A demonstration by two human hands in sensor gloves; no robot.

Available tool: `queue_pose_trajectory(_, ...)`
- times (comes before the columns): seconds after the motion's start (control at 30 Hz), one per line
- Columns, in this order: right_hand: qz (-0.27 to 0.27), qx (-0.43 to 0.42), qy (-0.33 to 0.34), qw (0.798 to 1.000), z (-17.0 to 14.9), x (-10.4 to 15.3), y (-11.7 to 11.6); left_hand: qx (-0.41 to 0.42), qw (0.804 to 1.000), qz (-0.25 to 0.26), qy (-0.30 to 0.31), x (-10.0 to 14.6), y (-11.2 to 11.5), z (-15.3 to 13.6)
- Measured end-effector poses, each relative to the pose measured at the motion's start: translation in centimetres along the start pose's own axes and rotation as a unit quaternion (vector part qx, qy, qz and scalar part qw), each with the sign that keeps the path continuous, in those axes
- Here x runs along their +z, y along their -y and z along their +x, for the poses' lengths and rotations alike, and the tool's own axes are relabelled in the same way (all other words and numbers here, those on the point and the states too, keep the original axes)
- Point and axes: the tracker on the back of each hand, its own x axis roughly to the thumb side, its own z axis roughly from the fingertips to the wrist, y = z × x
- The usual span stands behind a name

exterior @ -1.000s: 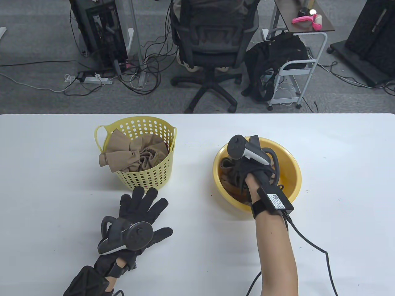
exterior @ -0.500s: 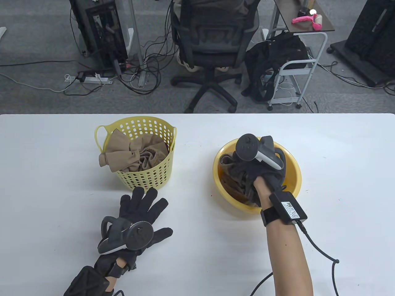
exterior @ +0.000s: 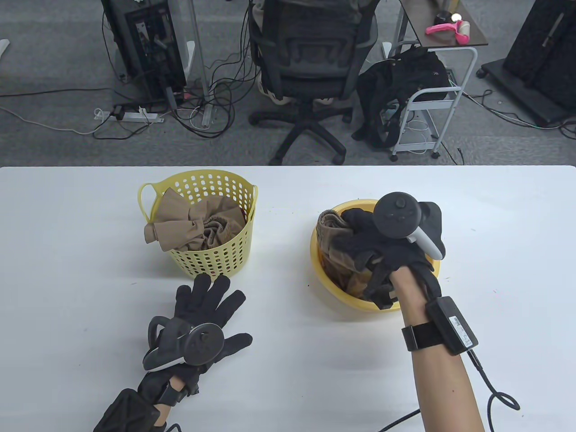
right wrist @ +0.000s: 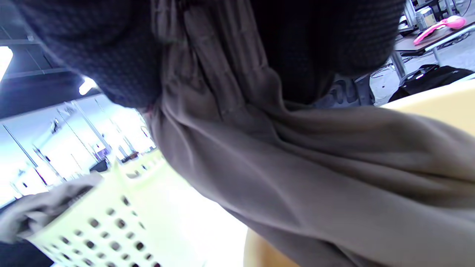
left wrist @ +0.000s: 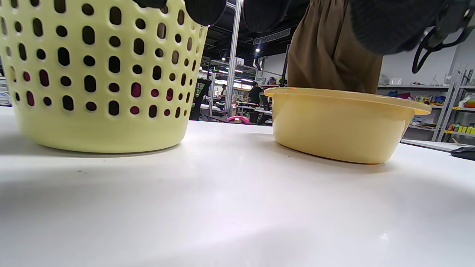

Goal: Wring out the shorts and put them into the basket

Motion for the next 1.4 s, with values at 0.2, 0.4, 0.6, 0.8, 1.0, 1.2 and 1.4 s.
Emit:
queue_pose_trajectory(0.2, -0.033, -0.080, 0.013, 0.996, 0.9, 1.5, 2.5, 0.001, 1.000, -0.001, -0.002, 0.0, 0.0, 0.0)
queue_pose_trajectory(0.4, -0.065, -0.152, 0.031, 0.986, 2.0, 3.0, 4.6, 0.002, 1.000, -0.001, -0.003, 0.0, 0.0, -0.1)
queue_pose_trajectory(0.6, -0.090, -0.217, 0.041, 0.971, 2.9, 3.8, 5.7, 0.004, 1.000, 0.000, -0.005, 0.0, 0.0, -0.2)
queue_pose_trajectory(0.8, -0.098, -0.300, 0.057, 0.947, 4.0, 3.9, 6.2, 0.003, 1.000, 0.003, -0.005, 0.0, 0.0, -0.2)
queue_pose_trajectory(1.0, -0.095, -0.377, 0.081, 0.918, 5.5, 3.8, 6.1, 0.003, 1.000, 0.003, -0.006, 0.1, 0.0, -0.3)
queue_pose_trajectory(1.2, -0.084, -0.432, 0.103, 0.892, 7.1, 3.8, 5.5, 0.002, 1.000, 0.007, -0.005, 0.1, 0.0, -0.3)
queue_pose_trajectory(1.4, -0.073, -0.478, 0.121, 0.867, 8.9, 3.6, 5.0, 0.001, 1.000, 0.008, -0.004, 0.1, 0.0, -0.3)
